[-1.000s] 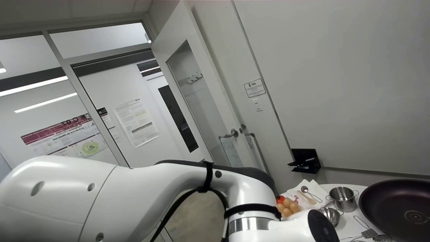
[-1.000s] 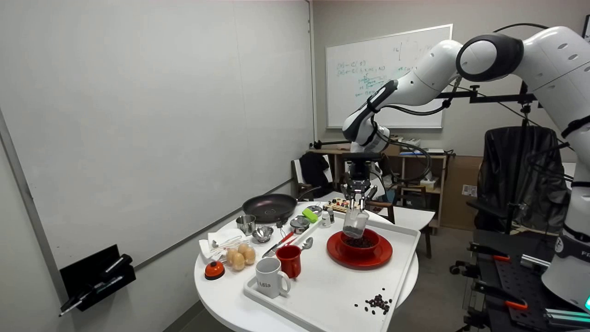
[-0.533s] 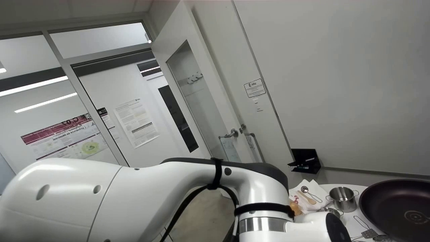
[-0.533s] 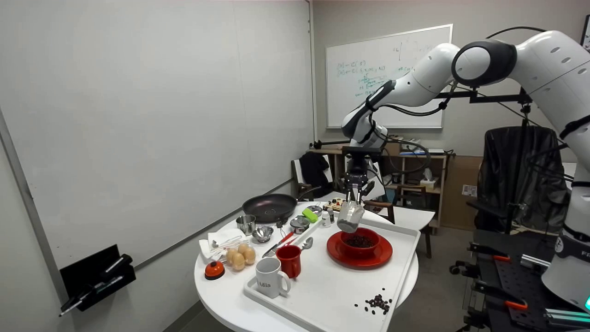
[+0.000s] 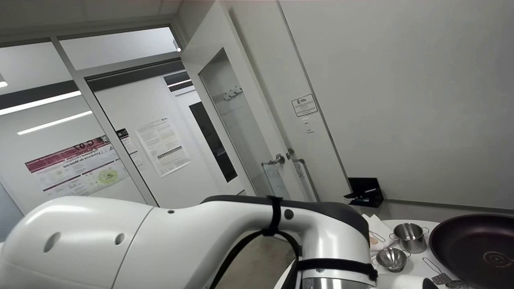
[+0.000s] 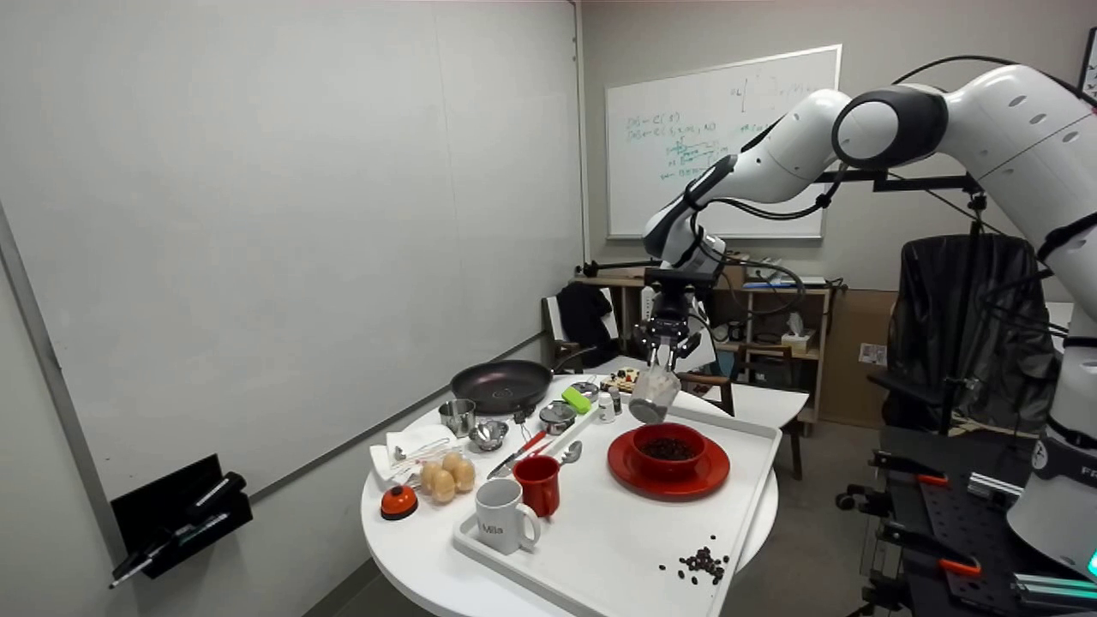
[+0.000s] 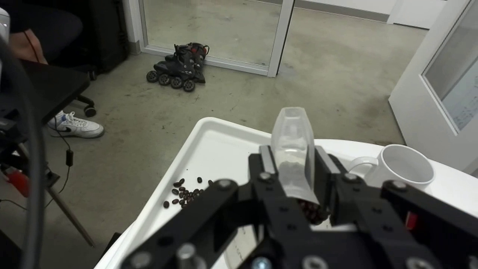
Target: Pick up the jug and pour its contents in the red bowl
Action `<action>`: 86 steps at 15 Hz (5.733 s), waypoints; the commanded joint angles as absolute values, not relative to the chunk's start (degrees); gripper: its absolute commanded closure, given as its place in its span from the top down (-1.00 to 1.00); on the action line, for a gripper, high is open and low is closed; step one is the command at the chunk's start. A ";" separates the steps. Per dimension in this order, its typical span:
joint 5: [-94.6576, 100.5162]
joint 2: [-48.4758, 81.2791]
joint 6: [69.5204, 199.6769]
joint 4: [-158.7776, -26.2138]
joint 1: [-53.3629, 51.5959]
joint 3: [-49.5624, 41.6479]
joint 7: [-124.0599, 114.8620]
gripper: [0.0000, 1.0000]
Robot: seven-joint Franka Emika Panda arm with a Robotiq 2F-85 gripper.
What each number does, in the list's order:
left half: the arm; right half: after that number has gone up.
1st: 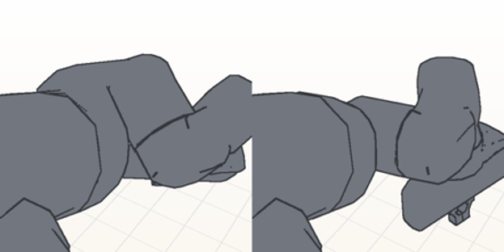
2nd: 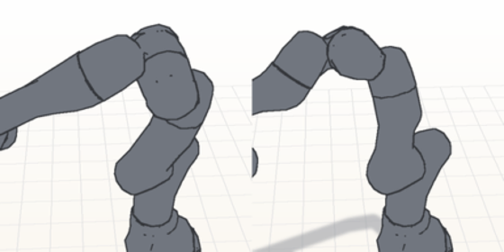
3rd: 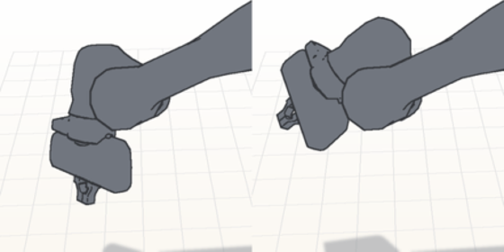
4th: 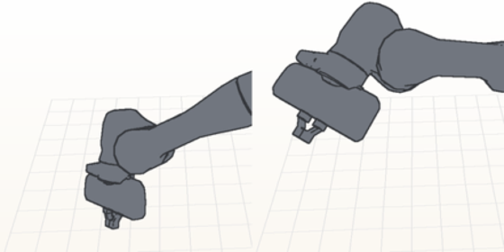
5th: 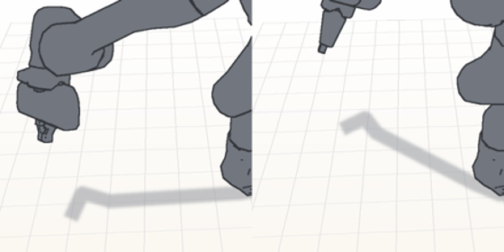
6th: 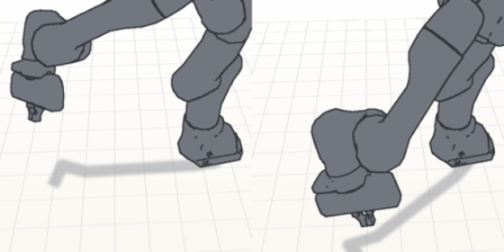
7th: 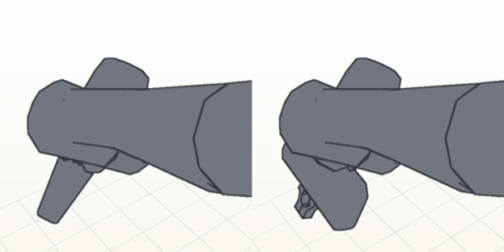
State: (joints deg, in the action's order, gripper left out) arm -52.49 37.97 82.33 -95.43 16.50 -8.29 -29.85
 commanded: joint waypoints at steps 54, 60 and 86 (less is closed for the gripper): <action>-84.64 62.93 44.53 -72.21 29.20 -8.38 -50.86 -0.86; -83.74 62.46 45.78 -71.94 28.16 -9.09 -50.84 -0.86; -47.78 49.25 60.31 -77.69 8.45 -13.69 -40.93 -0.86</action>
